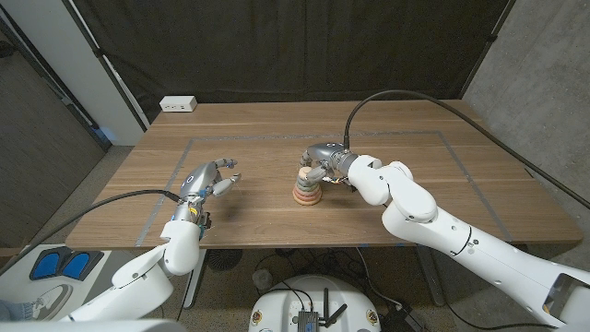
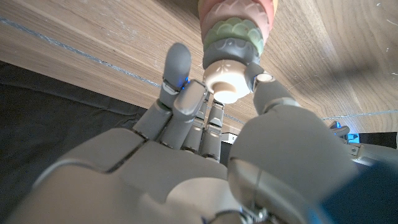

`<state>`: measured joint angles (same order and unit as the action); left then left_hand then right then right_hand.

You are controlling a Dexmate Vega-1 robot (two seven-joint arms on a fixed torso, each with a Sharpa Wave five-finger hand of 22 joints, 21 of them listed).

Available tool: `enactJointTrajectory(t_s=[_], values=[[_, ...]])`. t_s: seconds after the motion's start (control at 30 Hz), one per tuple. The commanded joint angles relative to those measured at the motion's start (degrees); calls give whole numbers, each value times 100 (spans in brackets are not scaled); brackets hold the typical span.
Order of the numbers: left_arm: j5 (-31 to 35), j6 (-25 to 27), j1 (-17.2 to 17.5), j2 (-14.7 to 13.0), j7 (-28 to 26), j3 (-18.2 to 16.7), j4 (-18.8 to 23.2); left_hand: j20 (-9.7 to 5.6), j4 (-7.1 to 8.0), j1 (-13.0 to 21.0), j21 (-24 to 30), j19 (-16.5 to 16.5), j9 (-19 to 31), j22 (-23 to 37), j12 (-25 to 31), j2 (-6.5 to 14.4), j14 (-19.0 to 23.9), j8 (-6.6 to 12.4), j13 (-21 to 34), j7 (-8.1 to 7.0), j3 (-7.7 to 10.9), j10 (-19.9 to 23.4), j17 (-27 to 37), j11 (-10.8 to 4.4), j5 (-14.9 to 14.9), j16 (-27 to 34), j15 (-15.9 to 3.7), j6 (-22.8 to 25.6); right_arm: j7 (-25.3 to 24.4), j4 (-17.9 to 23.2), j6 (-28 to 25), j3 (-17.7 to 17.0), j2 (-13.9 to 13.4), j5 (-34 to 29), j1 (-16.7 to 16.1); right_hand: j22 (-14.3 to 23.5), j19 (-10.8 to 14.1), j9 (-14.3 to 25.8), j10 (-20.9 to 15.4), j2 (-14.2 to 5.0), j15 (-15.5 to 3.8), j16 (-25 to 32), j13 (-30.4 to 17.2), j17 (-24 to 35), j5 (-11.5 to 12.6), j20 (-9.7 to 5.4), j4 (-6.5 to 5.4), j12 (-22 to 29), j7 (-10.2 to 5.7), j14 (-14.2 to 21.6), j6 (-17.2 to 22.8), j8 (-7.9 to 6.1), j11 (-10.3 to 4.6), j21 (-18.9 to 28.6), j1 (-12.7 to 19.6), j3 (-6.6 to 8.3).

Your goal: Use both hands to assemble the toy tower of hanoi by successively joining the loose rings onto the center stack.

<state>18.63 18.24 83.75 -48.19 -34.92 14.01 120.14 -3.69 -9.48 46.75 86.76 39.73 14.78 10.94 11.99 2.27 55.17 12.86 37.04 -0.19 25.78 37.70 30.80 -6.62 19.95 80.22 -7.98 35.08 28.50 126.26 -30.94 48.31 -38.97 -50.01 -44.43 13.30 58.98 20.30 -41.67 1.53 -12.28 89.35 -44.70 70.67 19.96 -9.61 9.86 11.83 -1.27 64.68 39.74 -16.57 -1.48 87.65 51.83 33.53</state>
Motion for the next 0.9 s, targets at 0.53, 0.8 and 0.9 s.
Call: enactJointTrajectory(t_s=[0.53,0.8,0.9], values=[[-51,-84,62,-21,-28,-32,-28,-808,-9,-56,46,38,17,8,-24,28,46,-20,9,-9,78,51,9,-13,-9,32,-465,78,218,-75,-172,109,87,-425,-46,0,-45,27,-621,-484,-12,12,-51,27,31,-302,-19,-19,-146,-33,62,29,-703,13,450,14],[-40,-47,140,-10,-60,-67,32,-810,-12,-68,45,35,20,8,-22,37,52,-22,13,-10,100,64,18,-15,-11,44,-465,89,267,-70,-109,76,65,-345,-50,-16,-51,21,-621,-431,-11,1,-36,24,29,-297,-32,-23,-96,-53,30,59,-673,10,393,-19],[-37,-38,157,-10,-57,-73,46,-810,-12,-72,45,35,21,8,-24,41,38,-21,13,-9,106,61,3,-17,-11,30,-465,93,243,-55,-102,68,54,-353,-66,-56,-67,14,-591,-367,-11,-14,-21,17,20,-291,-60,-39,-79,-65,9,76,-653,-12,301,-69]])
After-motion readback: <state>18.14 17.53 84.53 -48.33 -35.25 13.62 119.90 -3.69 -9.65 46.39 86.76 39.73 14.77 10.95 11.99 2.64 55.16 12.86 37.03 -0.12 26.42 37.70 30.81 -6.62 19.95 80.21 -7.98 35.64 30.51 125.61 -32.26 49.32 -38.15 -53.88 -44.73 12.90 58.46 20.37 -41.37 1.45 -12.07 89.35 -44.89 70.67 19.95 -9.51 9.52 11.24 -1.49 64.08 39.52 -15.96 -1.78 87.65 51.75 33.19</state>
